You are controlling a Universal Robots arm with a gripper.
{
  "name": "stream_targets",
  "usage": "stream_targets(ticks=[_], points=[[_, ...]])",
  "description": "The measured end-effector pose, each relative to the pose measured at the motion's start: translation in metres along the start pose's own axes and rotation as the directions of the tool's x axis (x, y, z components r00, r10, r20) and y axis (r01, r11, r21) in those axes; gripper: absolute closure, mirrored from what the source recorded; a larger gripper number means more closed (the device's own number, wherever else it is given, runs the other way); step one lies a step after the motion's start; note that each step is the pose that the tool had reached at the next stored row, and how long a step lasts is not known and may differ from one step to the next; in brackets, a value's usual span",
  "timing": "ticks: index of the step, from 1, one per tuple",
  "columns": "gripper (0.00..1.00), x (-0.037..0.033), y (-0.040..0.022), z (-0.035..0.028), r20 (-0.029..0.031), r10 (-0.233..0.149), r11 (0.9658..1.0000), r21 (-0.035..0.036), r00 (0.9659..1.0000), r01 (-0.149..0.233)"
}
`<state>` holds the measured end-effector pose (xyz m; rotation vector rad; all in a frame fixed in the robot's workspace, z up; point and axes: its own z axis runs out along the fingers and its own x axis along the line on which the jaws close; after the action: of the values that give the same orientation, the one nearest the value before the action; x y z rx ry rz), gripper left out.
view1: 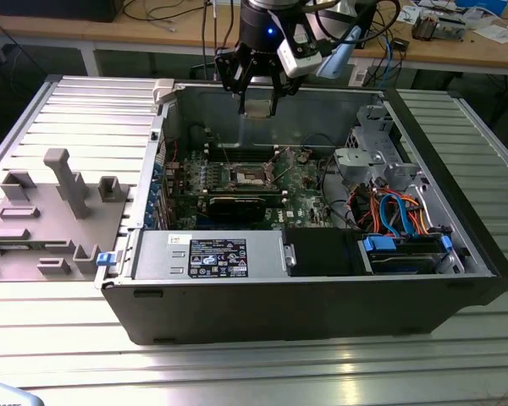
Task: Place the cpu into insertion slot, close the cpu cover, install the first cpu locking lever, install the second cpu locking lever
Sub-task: 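Place the cpu into insertion slot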
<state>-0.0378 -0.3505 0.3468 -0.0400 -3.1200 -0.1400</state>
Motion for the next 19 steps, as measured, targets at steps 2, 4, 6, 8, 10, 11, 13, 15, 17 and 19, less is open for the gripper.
stream_targets(ticks=[2,4,6,8,10,11,13,15,17,19], points=[[0.45,0.0000,0.0000,0.0003,0.0000,0.000,1.0000,0.0000,1.0000,0.000],[0.45,0.0000,0.0000,0.0005,0.0000,0.000,1.0000,0.0000,1.0000,0.000],[0.45,0.0000,-0.0001,0.0010,0.0000,0.000,1.0000,0.0000,1.0000,0.000],[0.45,0.0000,-0.0001,0.0012,0.0000,0.000,1.0000,0.0000,1.0000,0.000],[0.45,0.0000,-0.0001,0.0015,0.0000,0.000,1.0000,0.0000,1.0000,0.000],[0.45,0.0000,-0.0001,0.0017,0.0000,0.000,1.0000,0.0000,1.0000,0.000],[0.45,0.0000,-0.0002,0.0021,0.0000,0.000,1.0000,0.0000,1.0000,0.000],[0.45,0.0000,-0.0002,0.0024,0.0000,0.000,1.0000,0.0000,1.0000,0.000],[0.45,-0.0001,-0.0003,0.0028,0.0000,0.000,1.0000,0.0000,1.0000,0.000],[0.45,-0.0001,-0.0003,0.0033,0.0000,0.000,1.0000,0.0000,1.0000,0.000]])
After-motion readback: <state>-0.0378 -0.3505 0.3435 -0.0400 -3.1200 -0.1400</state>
